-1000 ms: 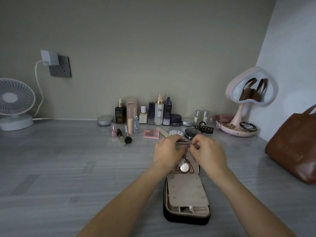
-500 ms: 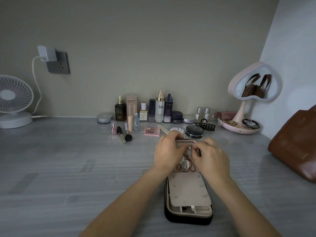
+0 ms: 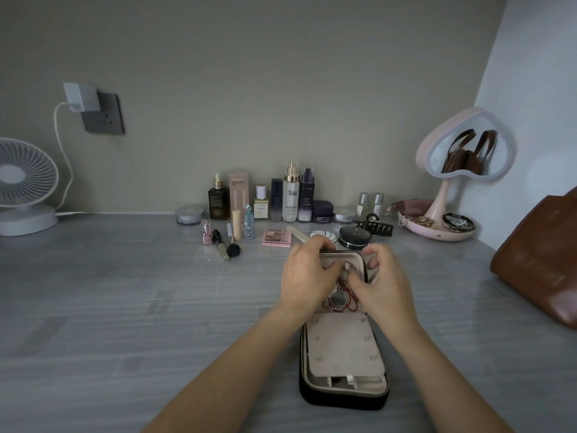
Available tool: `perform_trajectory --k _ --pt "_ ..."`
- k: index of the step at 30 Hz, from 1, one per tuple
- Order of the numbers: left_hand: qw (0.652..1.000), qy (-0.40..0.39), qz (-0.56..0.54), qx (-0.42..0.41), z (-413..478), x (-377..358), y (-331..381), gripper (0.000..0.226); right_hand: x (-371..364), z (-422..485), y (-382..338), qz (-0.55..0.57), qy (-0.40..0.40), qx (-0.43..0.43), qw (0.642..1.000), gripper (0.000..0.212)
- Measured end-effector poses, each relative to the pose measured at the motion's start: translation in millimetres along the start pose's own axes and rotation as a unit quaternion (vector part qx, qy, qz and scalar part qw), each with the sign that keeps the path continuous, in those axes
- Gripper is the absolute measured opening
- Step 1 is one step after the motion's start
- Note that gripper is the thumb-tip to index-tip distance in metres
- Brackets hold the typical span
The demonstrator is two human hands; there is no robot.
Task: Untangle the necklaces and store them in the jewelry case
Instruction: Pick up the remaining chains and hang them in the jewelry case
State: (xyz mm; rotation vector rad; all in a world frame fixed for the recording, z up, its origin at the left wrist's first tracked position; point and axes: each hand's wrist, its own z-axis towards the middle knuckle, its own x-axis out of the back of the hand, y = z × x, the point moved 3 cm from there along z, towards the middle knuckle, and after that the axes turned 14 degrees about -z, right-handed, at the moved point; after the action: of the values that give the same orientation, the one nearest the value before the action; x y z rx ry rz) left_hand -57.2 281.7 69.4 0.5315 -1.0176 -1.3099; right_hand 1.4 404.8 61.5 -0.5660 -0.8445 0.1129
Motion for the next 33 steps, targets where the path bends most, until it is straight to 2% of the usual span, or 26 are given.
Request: perform_trajectory --k 8,15,27,33 --pt "0.999 0.025 -0.036 -0.022 -3.7 -0.2 -0.1 0.038 -0.8 3.5 1.2 0.093 -0.019 -0.012 0.995 0.023" --pt "0.997 0.056 -0.059 -0.009 -6.2 -0.2 1.2 0.049 -5.0 7.9 3.6 0.148 -0.035 -0.029 0.988 0.015" --pt "0.998 0.047 -0.022 -0.019 -10.7 -0.7 -2.1 0.052 -3.9 9.1 6.2 0.205 -0.067 -0.043 0.975 0.030" --pt "0.997 0.032 -0.058 0.032 -16.6 3.2 -3.6 0.061 -1.2 6.4 7.6 0.266 -0.101 -0.062 0.957 0.029"
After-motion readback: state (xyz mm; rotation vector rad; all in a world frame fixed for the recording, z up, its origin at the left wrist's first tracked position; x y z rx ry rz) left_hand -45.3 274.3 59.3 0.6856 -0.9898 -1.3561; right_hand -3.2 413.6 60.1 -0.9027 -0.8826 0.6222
